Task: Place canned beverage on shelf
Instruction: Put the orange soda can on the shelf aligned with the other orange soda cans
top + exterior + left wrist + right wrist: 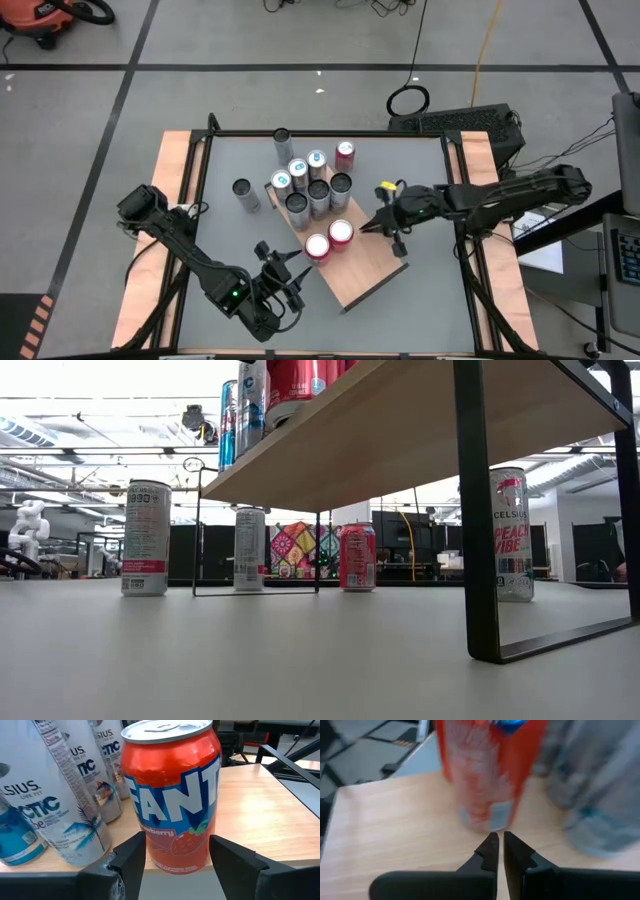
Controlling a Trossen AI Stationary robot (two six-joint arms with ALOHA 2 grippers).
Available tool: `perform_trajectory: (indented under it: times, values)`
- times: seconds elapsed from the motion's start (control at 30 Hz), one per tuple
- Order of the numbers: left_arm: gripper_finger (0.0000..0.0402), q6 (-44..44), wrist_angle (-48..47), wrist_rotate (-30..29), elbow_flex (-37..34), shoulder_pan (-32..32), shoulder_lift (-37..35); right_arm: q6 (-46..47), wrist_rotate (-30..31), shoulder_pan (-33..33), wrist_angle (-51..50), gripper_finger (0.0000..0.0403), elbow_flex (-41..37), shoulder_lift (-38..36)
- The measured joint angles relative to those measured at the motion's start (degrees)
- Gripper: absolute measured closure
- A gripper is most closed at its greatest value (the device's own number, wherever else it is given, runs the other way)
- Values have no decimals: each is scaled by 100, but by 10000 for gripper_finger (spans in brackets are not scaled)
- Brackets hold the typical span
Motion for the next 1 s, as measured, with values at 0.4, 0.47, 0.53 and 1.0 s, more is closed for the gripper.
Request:
perform_trajectory:
  times: [0.4,0.47,0.53,1.0]
  values:
    - [185,-33,-264,-35,0,-203,0,-1241,787,-1320,-883,403,2,-923]
    - [185,-45,-264,-36,2,-306,0,-1381,451,-1775,-850,403,2,-879]
    - [185,-52,-228,-45,2,-419,0,-1476,171,-2224,-698,403,4,-778]
    - [185,-1082,-199,-56,-92,-557,0,-2305,-2049,-4420,-1395,325,1806,1017]
